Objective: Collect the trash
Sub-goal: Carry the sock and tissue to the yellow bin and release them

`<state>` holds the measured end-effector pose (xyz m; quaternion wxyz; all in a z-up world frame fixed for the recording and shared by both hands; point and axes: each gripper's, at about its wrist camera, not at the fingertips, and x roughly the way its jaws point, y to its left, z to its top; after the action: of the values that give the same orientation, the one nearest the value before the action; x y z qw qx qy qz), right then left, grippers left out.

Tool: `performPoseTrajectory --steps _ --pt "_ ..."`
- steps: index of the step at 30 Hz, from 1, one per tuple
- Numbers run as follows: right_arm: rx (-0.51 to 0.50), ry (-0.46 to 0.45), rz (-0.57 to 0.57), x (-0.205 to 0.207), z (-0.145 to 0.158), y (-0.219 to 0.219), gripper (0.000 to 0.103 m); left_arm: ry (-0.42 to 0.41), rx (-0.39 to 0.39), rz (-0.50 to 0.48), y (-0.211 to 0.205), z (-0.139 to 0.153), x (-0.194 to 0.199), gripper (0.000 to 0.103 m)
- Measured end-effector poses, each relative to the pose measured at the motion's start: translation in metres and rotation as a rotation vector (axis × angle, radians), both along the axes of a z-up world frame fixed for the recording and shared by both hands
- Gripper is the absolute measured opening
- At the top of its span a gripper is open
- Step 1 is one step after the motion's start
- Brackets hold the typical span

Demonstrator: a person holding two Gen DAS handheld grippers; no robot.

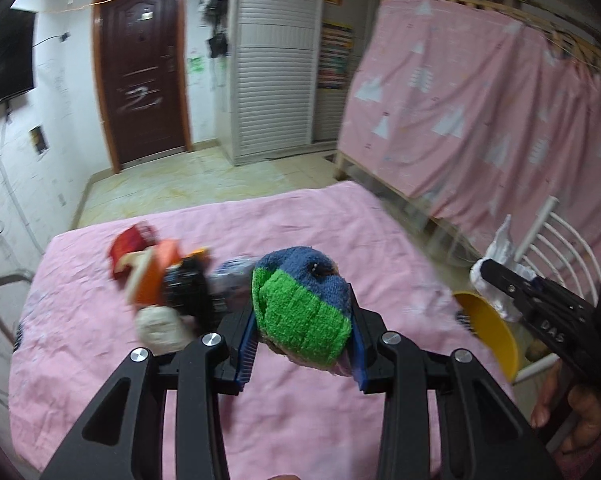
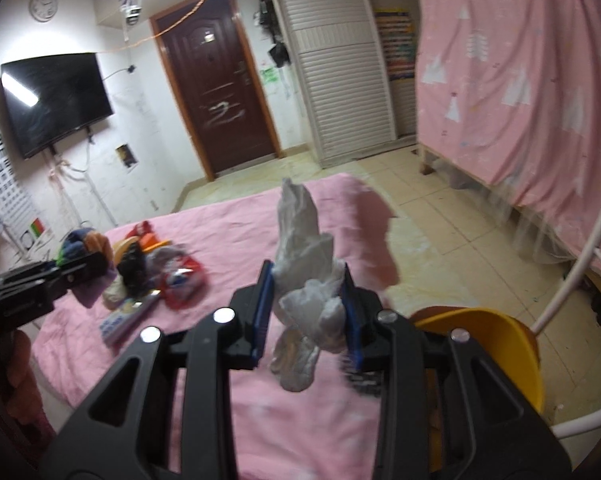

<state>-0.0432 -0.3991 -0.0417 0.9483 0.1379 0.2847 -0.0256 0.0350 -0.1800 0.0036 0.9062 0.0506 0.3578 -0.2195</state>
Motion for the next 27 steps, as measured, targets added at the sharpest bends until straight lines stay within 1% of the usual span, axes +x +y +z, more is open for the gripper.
performPoseTrajectory --steps 5,11,12,13,14,15,18,21,24,26,27 --pt "-0.031 0.036 -0.062 -0.011 -0.011 -0.032 0.03 0.021 -0.005 -0.09 -0.042 0.0 -0.007 0.028" --pt "-0.027 0.096 -0.122 -0.016 -0.036 -0.068 0.03 0.051 -0.013 -0.187 -0.087 -0.006 -0.018 0.028" --pt "-0.021 0.104 -0.13 -0.017 -0.039 -0.073 0.034 0.058 -0.012 -0.202 -0.095 -0.008 -0.02 0.028" --pt "-0.01 0.114 -0.14 -0.017 -0.044 -0.08 0.046 0.064 -0.012 -0.213 -0.1 -0.009 -0.021 0.028" --pt "-0.002 0.117 -0.149 -0.018 -0.047 -0.084 0.049 0.074 -0.01 -0.231 -0.109 -0.011 -0.023 0.028" --pt "0.004 0.117 -0.161 -0.02 -0.049 -0.09 0.052 0.078 -0.008 -0.24 -0.115 -0.013 -0.025 0.028" --pt "0.02 0.11 -0.187 -0.025 -0.053 -0.105 0.052 0.091 -0.007 -0.279 -0.137 -0.018 -0.029 0.028" --pt "0.056 0.078 -0.23 -0.035 -0.051 -0.121 0.052 0.112 -0.006 -0.317 -0.158 -0.025 -0.031 0.028" --pt "0.095 0.046 -0.289 -0.049 -0.047 -0.142 0.057 0.141 -0.004 -0.361 -0.182 -0.033 -0.035 0.028" --pt "0.124 0.023 -0.325 -0.059 -0.045 -0.154 0.059 0.161 0.004 -0.39 -0.198 -0.039 -0.039 0.03" --pt "0.144 0.012 -0.34 -0.064 -0.044 -0.16 0.06 0.173 0.0 -0.404 -0.202 -0.041 -0.04 0.035"
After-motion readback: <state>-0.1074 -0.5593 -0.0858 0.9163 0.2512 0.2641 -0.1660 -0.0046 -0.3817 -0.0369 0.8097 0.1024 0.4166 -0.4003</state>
